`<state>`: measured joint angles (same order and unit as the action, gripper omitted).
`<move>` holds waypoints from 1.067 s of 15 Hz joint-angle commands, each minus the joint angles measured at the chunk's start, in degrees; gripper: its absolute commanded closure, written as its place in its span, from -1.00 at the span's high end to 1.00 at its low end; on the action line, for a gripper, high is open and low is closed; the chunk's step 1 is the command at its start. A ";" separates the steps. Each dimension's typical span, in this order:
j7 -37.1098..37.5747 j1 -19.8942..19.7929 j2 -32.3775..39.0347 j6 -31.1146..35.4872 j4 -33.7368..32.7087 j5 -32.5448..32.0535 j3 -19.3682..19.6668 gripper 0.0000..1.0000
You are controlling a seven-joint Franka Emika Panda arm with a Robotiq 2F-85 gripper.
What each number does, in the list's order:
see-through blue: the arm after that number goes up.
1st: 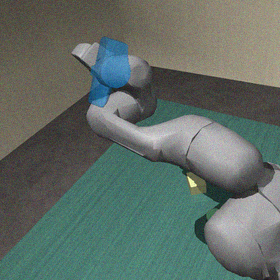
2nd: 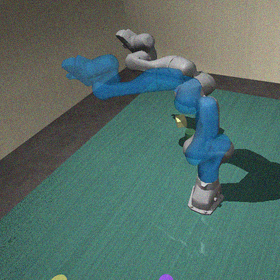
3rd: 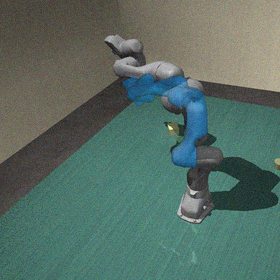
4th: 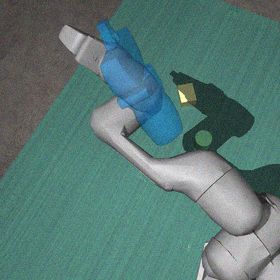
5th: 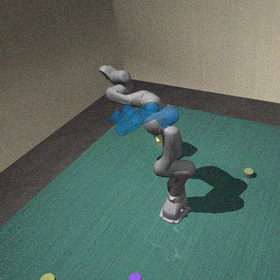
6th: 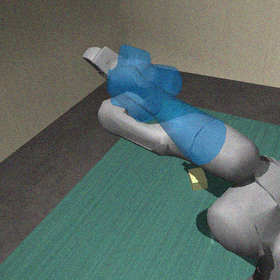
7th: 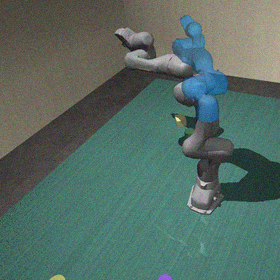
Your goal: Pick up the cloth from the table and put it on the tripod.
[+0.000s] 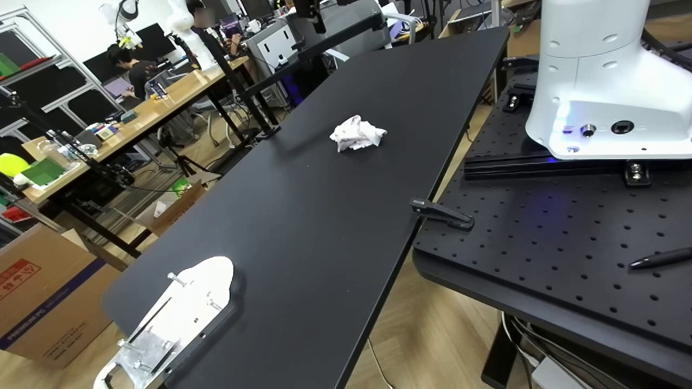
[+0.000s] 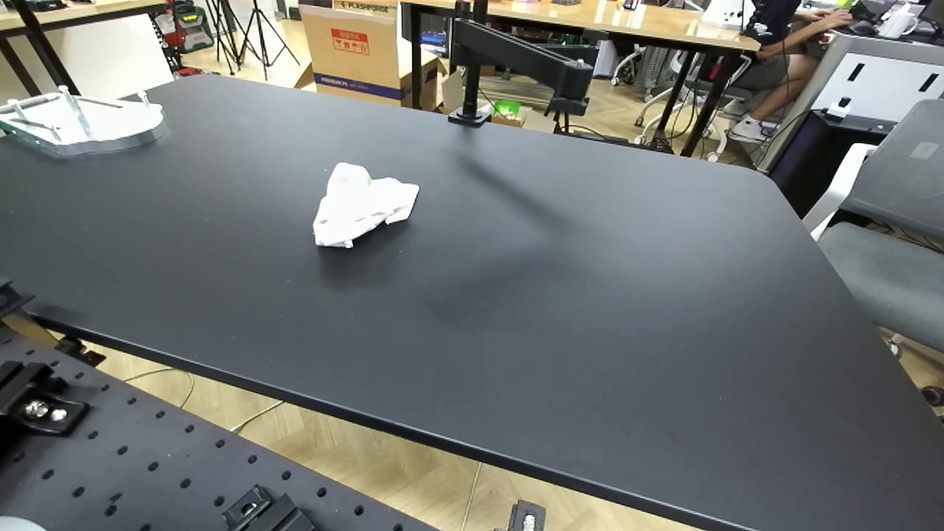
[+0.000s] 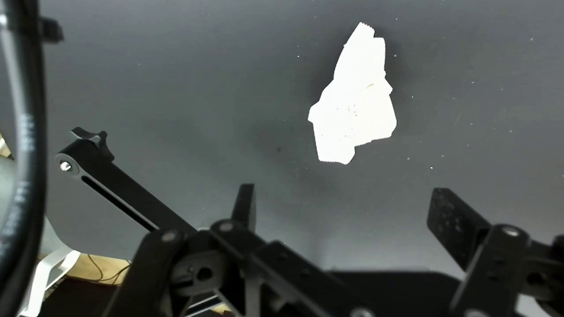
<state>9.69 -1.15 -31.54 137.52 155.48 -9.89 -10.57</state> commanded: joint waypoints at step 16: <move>-4.43 0.82 36.44 24.04 -3.12 -2.35 3.98 1.00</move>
<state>8.50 -2.34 0.47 160.66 155.81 -12.25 -8.80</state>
